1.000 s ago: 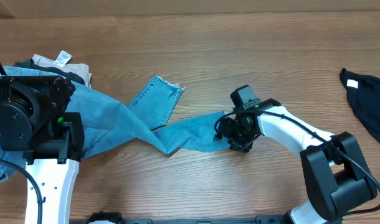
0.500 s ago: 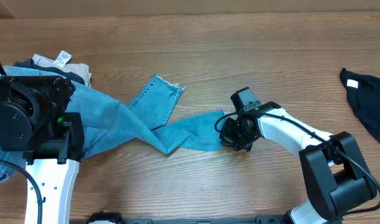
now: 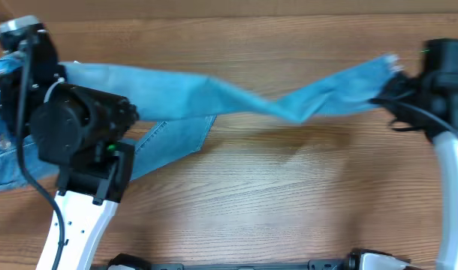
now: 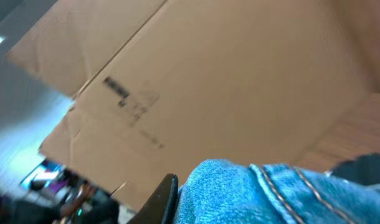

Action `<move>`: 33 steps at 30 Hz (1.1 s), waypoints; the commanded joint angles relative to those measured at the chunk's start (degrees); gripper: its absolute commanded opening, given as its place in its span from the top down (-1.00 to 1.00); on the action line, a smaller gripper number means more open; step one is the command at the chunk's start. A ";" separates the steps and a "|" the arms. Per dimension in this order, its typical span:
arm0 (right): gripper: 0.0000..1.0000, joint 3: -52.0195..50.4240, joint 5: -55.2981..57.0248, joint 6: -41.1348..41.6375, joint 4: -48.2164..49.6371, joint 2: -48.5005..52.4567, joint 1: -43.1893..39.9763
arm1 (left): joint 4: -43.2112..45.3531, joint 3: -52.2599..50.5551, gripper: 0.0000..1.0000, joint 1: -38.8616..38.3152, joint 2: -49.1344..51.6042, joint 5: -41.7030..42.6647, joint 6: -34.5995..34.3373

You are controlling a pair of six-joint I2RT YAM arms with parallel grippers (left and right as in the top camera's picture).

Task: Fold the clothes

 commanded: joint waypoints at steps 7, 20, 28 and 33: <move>0.92 8.61 -7.43 -6.21 -3.17 -0.35 -13.86 | 9.60 1.73 0.60 -7.76 4.28 1.31 -2.54; 0.92 8.61 -8.04 -6.10 -3.48 -0.35 -13.84 | 11.74 1.79 0.51 -38.97 17.44 3.04 -9.33; 0.92 8.61 -8.04 -6.10 -3.63 -0.35 -13.84 | 21.05 6.78 0.47 -47.23 17.70 8.09 -4.28; 0.92 8.61 -8.04 -6.10 -3.69 -0.35 -13.84 | 31.10 23.02 0.42 -48.98 17.51 7.58 -1.92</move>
